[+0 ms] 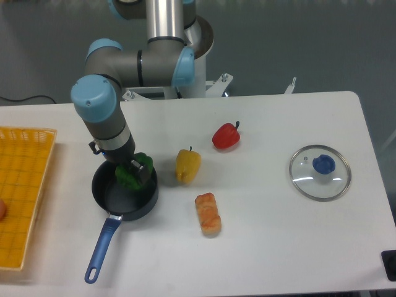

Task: Place the green chilies in the pot
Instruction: 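Lower the held green pepper into the dark saucepan, then open the gripper to release the green pepper inside the saucepan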

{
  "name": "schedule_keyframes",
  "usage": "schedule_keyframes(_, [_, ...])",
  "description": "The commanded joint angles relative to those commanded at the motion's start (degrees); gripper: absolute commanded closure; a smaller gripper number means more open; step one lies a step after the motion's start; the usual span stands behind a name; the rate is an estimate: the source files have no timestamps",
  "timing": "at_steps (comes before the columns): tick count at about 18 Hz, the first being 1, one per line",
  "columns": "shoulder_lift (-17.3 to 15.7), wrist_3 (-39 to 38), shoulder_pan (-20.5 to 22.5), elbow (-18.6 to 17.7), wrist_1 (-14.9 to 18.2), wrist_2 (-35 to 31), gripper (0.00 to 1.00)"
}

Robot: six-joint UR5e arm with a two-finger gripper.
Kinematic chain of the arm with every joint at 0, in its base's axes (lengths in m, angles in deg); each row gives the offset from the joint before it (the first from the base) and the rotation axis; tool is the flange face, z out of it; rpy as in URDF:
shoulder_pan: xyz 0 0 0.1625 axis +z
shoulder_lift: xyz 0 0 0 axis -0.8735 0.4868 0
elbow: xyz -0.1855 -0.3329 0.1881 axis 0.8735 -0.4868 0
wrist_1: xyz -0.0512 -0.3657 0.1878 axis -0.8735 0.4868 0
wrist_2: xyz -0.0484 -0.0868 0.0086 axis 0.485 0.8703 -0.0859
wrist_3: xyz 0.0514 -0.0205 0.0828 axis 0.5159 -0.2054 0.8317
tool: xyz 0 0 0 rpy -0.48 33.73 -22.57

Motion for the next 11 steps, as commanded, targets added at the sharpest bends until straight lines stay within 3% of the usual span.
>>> schedule_keyframes(11, [3.87, -0.97, -1.06, 0.7, -1.32, -0.61, 0.28])
